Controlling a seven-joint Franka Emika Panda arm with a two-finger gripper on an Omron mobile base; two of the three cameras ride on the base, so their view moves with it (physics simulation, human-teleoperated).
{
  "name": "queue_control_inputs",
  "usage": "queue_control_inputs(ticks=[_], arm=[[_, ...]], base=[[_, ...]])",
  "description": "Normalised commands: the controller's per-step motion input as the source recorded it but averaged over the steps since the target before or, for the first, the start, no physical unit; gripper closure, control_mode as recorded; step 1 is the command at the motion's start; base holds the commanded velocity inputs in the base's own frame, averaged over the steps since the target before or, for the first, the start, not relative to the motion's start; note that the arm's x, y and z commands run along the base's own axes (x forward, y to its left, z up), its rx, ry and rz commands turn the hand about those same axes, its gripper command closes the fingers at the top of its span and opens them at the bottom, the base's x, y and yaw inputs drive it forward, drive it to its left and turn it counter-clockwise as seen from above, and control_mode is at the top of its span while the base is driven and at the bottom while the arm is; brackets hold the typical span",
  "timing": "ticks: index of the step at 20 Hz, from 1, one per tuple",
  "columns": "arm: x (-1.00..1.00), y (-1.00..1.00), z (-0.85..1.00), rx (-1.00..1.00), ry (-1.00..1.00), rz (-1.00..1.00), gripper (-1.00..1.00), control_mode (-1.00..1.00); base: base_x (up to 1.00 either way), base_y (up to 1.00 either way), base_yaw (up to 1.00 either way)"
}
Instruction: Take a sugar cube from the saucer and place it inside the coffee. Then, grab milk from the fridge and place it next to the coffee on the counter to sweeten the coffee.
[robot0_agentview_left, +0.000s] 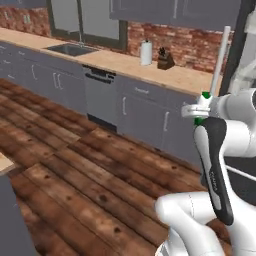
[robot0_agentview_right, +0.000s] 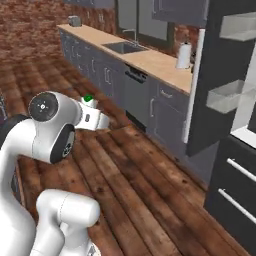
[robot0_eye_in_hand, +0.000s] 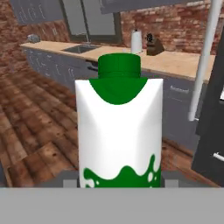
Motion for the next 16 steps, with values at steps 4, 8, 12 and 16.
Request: queue_control_inputs(ticks=[4,8,12,16], arm=[[0.0,0.0,0.0,0.0,0.0,0.0,1.0,1.0],[0.0,0.0,0.0,0.0,0.0,0.0,1.0,1.0],[0.0,0.0,0.0,0.0,0.0,0.0,1.0,1.0],[0.0,0.0,0.0,0.0,0.0,0.0,1.0,1.0]], base=[[0.18,0.32,0.9],[0.94,-0.08,0.7],[1.0,-0.62,0.43],[1.0,-0.9,0.29]])
